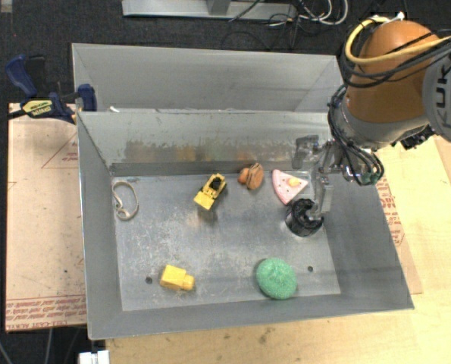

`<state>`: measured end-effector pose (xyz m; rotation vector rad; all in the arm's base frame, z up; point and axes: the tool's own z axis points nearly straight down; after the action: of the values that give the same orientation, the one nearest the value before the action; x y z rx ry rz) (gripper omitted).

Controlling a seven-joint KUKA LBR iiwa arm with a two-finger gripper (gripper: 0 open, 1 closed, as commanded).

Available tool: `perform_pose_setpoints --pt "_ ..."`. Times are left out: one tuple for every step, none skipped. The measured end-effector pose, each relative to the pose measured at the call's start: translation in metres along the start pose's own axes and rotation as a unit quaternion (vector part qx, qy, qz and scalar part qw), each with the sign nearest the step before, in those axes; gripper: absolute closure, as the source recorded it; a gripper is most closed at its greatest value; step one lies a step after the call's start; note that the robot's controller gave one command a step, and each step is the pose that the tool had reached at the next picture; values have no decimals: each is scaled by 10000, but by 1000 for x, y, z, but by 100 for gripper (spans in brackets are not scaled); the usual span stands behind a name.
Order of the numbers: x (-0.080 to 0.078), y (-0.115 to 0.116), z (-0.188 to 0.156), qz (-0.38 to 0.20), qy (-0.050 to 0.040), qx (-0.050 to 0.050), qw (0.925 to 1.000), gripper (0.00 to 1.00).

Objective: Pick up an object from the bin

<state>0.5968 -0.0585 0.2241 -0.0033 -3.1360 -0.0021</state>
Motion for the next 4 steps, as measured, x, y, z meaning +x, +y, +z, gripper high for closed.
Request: perform_pose_setpoints --pt "-1 0 -5 -9 -39 5 10000 0" --pt "-3 -34 61 -311 -65 9 9995 0" --pt "-2 -74 64 -16 -38 3 10000 0" --pt "-15 -66 107 -307 -38 4 9995 0"
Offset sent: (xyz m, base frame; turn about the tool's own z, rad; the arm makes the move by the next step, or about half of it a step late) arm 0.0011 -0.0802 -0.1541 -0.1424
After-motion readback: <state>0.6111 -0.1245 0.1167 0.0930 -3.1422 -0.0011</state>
